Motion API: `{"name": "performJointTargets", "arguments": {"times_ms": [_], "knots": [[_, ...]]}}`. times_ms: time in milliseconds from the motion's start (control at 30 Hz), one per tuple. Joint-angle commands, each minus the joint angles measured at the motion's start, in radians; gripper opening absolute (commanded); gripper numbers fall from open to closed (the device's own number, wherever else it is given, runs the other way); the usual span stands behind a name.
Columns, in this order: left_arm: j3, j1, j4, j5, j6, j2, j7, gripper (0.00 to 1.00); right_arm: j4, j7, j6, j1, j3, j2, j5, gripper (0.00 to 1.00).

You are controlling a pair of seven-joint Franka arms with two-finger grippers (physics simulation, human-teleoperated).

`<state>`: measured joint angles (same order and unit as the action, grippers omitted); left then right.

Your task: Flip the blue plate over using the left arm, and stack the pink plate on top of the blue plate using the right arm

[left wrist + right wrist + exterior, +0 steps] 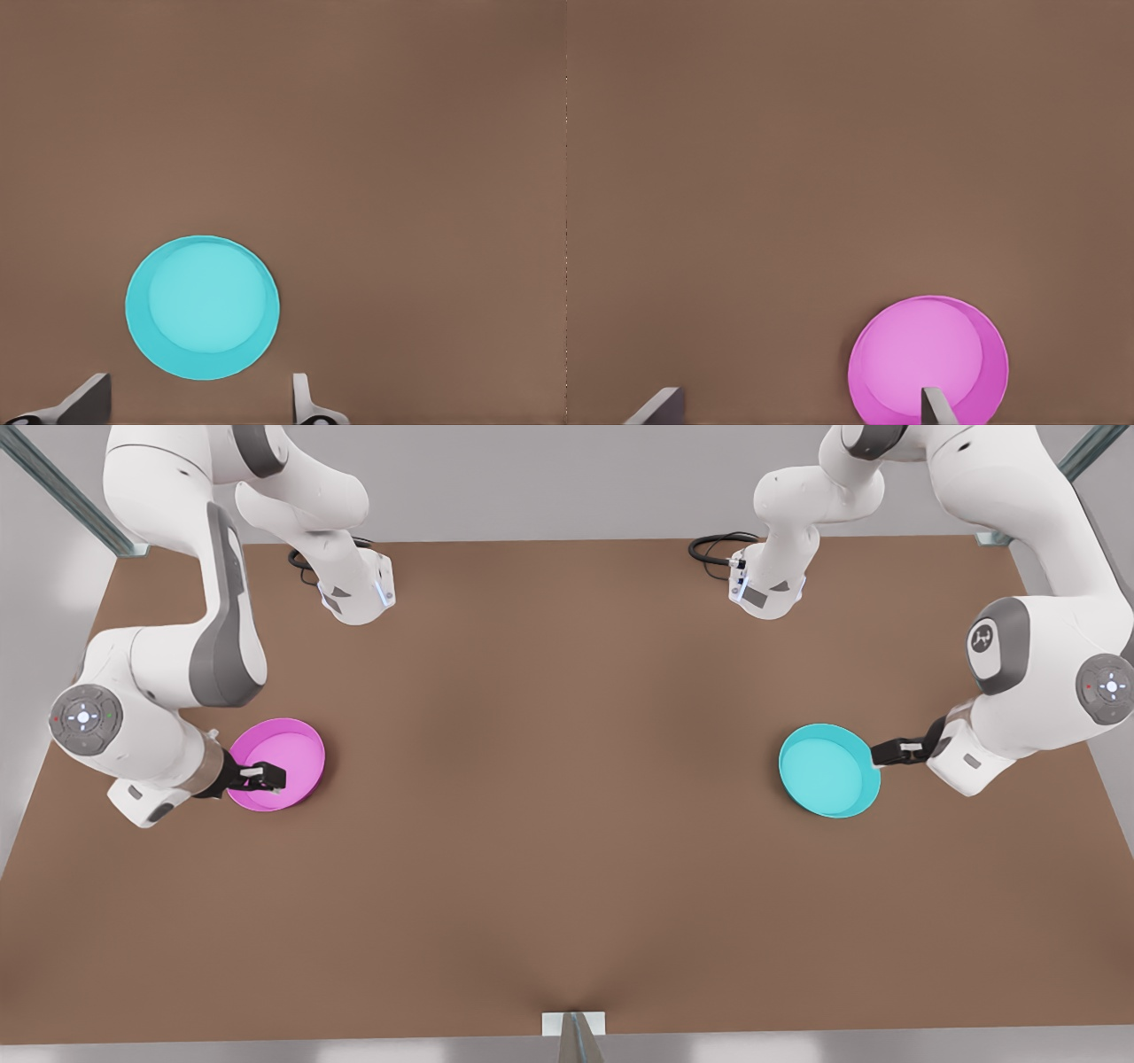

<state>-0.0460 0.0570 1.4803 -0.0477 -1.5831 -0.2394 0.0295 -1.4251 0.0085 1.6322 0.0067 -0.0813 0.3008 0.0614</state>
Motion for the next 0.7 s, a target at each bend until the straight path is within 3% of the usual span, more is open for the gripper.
{"name": "performJointTargets", "arguments": {"times_ms": [0, 100, 200, 333, 600, 667], "knots": [[0.0, 0.001, 0.0, -0.009, 0.0, 0.0, 0.0, 1.0, 0.0, 0.004, -0.003, 0.003, 0.002, 0.001, 0.005, 1.0], [-0.008, 0.142, 0.0, -0.015, 0.012, -0.073, -0.343, 1.0, -0.011, 0.01, -0.006, 0.01, 0.0, 0.049, 0.0, 1.0], [-0.008, 0.32, 0.07, -0.058, -0.161, -0.221, -0.612, 1.0, -0.017, -0.065, -0.021, 0.045, 0.0, 0.129, 0.008, 1.0], [-0.008, 0.35, 0.387, -0.236, -0.494, -0.233, -0.612, 1.0, -0.009, -0.056, -0.014, 0.067, 0.0, 0.293, 0.017, 1.0], [-0.008, 0.362, 0.402, -0.264, -0.506, -0.325, -0.614, 1.0, 0.124, -0.05, -0.009, 0.081, 0.0, 0.285, 0.02, 1.0], [-0.008, 0.362, 0.402, -0.262, -0.506, -0.34, -0.614, 1.0, 0.121, -0.051, 0.071, 0.078, 0.002, 0.288, 0.089, 1.0]]}}
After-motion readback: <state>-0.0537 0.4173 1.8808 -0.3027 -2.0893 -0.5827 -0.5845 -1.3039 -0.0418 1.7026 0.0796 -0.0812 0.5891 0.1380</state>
